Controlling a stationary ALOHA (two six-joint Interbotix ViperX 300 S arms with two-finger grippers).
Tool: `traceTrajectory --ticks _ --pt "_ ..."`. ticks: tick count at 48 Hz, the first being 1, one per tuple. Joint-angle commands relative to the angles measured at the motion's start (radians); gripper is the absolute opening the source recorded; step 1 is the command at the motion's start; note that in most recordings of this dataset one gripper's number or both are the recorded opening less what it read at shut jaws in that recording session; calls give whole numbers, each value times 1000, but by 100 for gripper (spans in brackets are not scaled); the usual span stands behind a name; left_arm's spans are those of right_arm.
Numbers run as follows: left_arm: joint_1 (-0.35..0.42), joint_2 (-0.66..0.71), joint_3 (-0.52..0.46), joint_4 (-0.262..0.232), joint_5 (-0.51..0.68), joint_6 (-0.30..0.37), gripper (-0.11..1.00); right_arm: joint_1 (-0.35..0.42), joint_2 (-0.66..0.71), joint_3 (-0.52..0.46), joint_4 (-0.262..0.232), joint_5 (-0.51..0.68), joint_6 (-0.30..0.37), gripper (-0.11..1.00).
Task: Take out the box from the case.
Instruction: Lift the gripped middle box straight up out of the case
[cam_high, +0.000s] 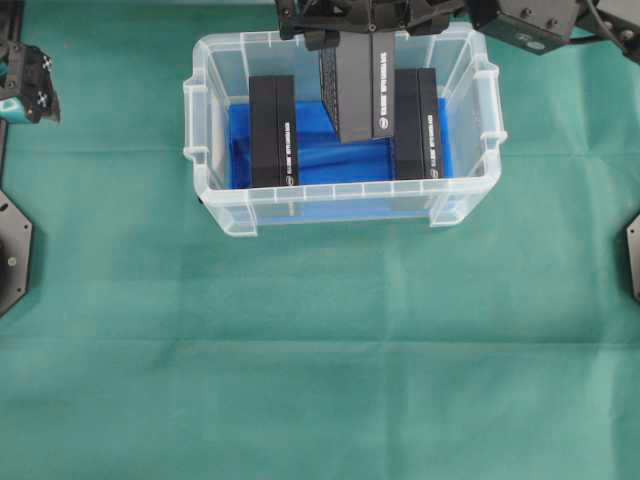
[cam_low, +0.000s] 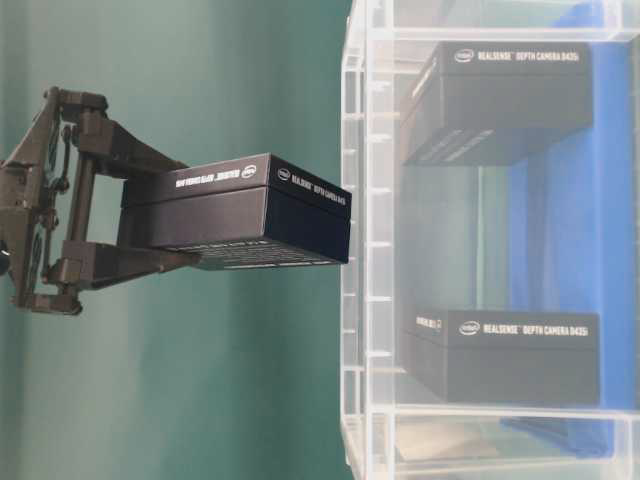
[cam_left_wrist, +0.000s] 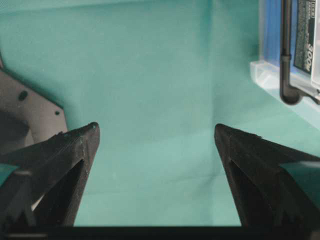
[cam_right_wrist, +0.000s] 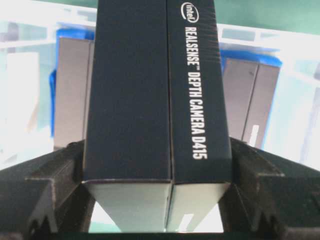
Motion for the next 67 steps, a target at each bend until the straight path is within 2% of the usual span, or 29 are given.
traceTrajectory --ticks 1,11,38,55,67 --pt "3 -3 -12 5 -3 0 96 2 -52 -40 -8 -3 -6 68" --pt "3 -2 -11 3 -5 0 96 2 -54 -46 -25 -3 -6 68" --pt "3 -6 -8 3 0 0 96 3 -52 -46 -28 11 -6 68" --pt "3 -6 -3 3 0 2 96 38 -52 -64 -28 32 2 68" --pt "3 -6 3 3 0 2 96 87 -54 -66 -28 60 37 68"
